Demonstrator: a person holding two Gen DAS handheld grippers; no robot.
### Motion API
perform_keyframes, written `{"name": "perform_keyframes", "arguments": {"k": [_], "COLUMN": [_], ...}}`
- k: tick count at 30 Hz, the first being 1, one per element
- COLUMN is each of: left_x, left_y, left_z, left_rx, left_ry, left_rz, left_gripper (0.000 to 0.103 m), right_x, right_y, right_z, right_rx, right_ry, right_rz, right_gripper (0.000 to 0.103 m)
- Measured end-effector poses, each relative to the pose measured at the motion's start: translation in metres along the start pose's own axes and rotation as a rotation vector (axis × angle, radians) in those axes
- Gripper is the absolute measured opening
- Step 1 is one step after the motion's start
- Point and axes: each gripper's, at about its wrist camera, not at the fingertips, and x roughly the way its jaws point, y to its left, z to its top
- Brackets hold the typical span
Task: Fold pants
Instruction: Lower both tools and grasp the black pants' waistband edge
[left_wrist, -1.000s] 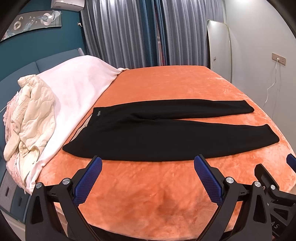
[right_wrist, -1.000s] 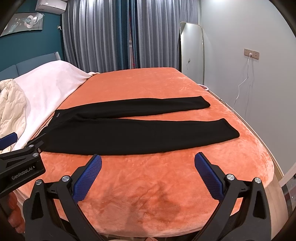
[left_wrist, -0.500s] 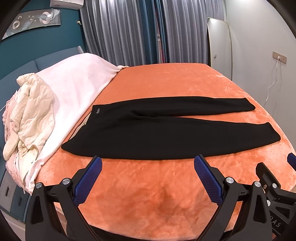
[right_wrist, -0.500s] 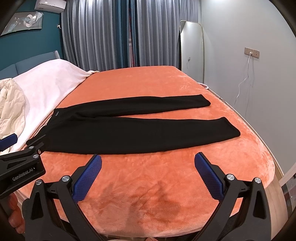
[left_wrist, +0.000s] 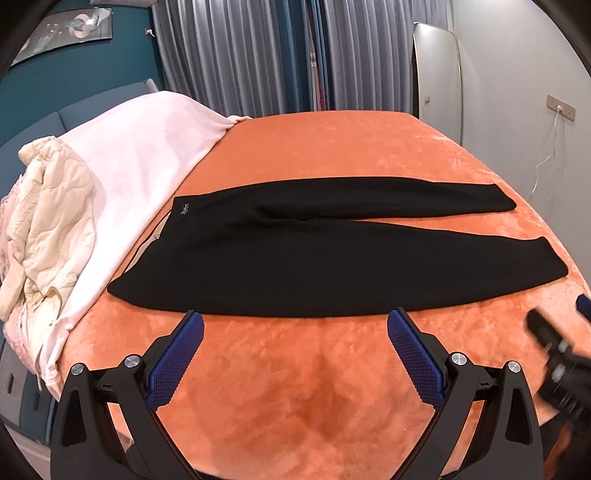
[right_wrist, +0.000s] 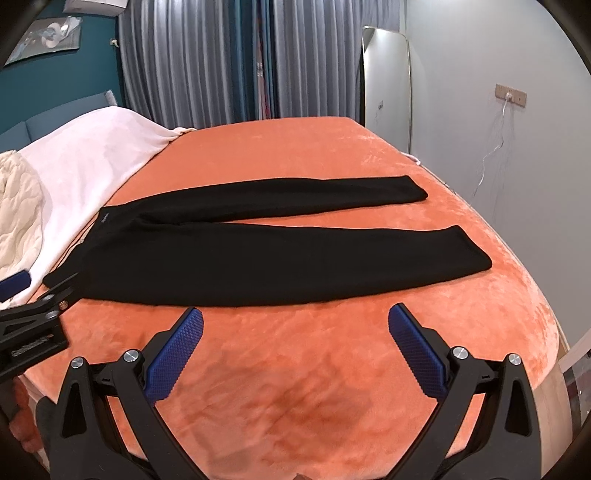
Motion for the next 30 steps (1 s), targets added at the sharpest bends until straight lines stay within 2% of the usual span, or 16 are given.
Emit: {"name": "perform_keyframes", "arguments": {"k": [4,9,13,16,21,23,24,28,30], "left_x": [0.021,0.07,0.137,0.191,0.295,0.331,0.348,0.403,0.422], "left_y": [0.012,0.052,0.088,0.117,0.195,0.227,0.242,0.287,0.299], "left_z": [0.013,0.047,0.095,0.135,0.195,0.207,0.21,0.207,0.199], "left_rx": [-0.004,-0.126,-0.105,-0.087,-0.168,-0.202,-0.222,-0.329,-0.395], "left_ry": [-0.02,-0.043,-0.032,-0.015,0.073,0.123,0.149,0.28,0.316], "left_rz": [0.018,0.013,0.134,0.194,0.28,0.352,0.36,0.334,0.269], "left_gripper": [0.097,0.097,0.097,0.097,0.097,0.097,0.097,0.097,0.097], "right_x": [0.035,0.115,0.201,0.262,0.353,0.378,0.392,0.436,0.45], "right_y": [-0.047,-0.119,-0.175,-0.203,-0.236,-0.241,-0.242,-0.251,-0.251], "right_z": [0.029,0.096,0.151,0.184,0.221,0.228,0.23,0.23,0.229], "right_rx": [0.014,0.012,0.056,0.078,0.131,0.146,0.153,0.181,0.186], "right_ry": [-0.01,0.021,0.086,0.126,0.196,0.217,0.233,0.324,0.355], "right_rz": [-0.073,-0.146,-0.161,-0.188,-0.185,-0.171,-0.158,-0.113,-0.104], "right_gripper": [0.098,0.098,0.098,0.098,0.098,0.098,0.098,0.098,0.098]}}
